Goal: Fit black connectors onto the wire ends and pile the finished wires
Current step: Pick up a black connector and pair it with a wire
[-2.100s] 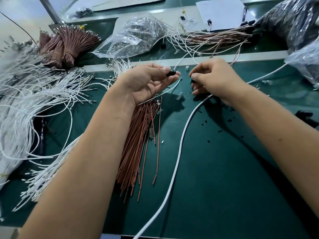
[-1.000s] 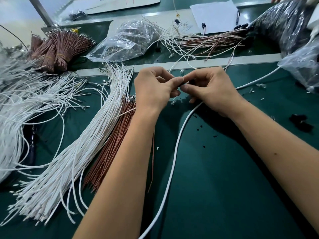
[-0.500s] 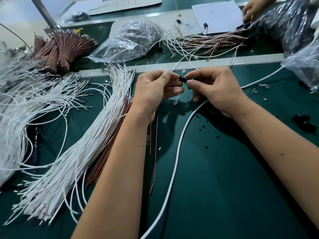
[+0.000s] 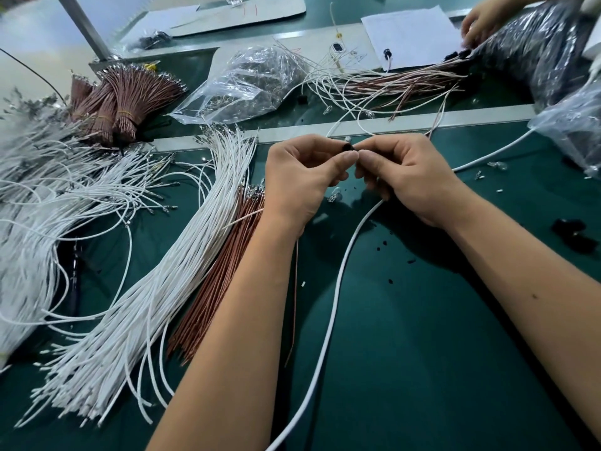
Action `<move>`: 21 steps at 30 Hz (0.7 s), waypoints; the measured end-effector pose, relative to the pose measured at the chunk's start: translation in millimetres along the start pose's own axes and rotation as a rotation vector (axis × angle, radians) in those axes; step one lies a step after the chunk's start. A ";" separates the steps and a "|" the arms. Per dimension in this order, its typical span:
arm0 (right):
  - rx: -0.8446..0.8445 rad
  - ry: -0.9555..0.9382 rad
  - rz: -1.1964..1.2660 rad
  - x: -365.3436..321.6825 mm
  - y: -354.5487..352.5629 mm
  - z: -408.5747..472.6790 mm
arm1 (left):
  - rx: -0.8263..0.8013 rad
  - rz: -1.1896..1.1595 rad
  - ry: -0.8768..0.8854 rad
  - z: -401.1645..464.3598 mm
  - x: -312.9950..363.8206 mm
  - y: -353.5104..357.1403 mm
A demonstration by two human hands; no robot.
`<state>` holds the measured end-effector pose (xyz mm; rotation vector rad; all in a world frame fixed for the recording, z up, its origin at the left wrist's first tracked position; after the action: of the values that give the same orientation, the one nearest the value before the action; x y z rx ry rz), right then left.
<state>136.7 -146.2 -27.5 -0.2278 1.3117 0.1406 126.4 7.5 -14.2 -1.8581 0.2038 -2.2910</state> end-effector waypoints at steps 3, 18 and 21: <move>-0.023 0.002 -0.012 -2.5 3.2 -2.3 | 0.041 0.079 0.040 0.5 4.0 -1.3; -0.014 0.025 0.014 -4.5 2.8 -3.9 | -0.010 -0.036 -0.131 0.4 -13.2 3.3; -0.031 0.031 0.022 -5.6 6.2 -5.0 | -0.015 -0.044 -0.149 -0.8 -13.5 5.4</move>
<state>129.1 -141.3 -23.9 -0.2427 1.3440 0.1771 128.6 5.3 -28.4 -2.0501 0.1608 -2.1711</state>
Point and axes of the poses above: each hand's wrist, its own z-axis towards the middle knuckle, its own y-axis out of the palm, x = y × z, the point moved 10 cm from there along z, towards the middle knuckle, and after that the axes turned 11 degrees about z, right-handed, at the moved point
